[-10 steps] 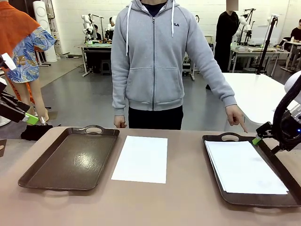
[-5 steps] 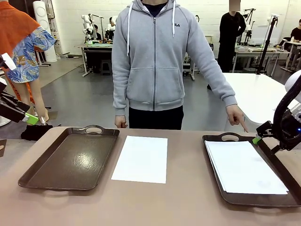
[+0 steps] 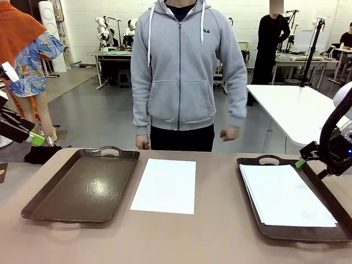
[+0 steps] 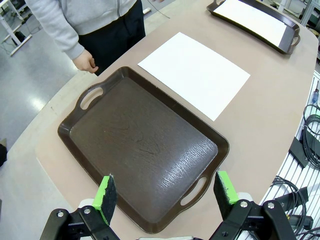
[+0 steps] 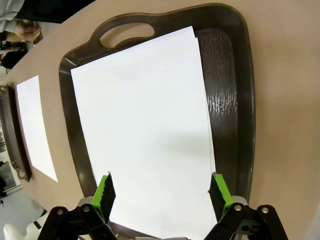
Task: Sort the A4 documents.
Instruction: Receive the A4 Paper.
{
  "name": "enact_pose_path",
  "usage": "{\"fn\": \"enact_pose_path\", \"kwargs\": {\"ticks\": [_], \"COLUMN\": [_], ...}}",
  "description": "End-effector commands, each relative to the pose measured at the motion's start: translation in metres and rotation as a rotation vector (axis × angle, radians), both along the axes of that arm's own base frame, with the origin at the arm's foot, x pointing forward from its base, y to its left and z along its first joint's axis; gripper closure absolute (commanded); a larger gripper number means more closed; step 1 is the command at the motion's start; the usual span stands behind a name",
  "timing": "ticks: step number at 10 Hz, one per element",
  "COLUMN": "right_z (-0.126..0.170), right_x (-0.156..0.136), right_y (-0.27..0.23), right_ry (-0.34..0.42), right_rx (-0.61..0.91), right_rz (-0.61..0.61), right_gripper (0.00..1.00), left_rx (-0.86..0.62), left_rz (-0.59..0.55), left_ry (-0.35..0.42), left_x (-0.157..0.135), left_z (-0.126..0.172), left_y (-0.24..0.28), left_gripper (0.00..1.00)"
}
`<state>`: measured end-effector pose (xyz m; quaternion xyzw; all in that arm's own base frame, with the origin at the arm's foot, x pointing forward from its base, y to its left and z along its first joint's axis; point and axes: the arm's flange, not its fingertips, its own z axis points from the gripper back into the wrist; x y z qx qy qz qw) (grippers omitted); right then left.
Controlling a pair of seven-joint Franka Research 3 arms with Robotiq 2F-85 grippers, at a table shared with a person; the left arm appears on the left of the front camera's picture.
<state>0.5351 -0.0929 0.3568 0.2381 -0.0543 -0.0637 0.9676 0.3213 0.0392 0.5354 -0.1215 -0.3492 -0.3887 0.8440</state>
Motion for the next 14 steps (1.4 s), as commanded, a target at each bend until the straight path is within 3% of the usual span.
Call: {"fn": "enact_pose_path", "kwargs": {"ticks": [1, 8, 10, 13, 14], "right_z": [0.0, 0.0, 0.033, 0.085, 0.106], "right_x": [0.0, 0.0, -0.043, -0.071, -0.083], "right_y": [-0.001, 0.0, 0.006, 0.014, 0.017], "right_ry": [-0.005, 0.0, -0.203, -0.364, -0.397], "right_rx": [-0.002, 0.0, -0.014, 0.084, 0.153], "right_rz": [0.008, 0.0, 0.113, 0.331, 0.453], "right_gripper": [0.02, 0.02, 0.02, 0.02, 0.02], "left_rx": [-0.011, -0.011, -0.011, -0.011, -0.011], "left_rz": [-0.004, -0.004, -0.004, -0.004, -0.004], "left_ry": [0.002, 0.002, 0.002, 0.002, 0.002], "left_x": [0.0, 0.0, 0.0, 0.0, 0.0], "left_z": [-0.002, -0.002, -0.002, -0.002, -0.002], "left_y": [0.001, 0.001, 0.001, 0.001, 0.001], "left_gripper": [0.0, 0.0, 0.0, 0.0, 0.0]}}
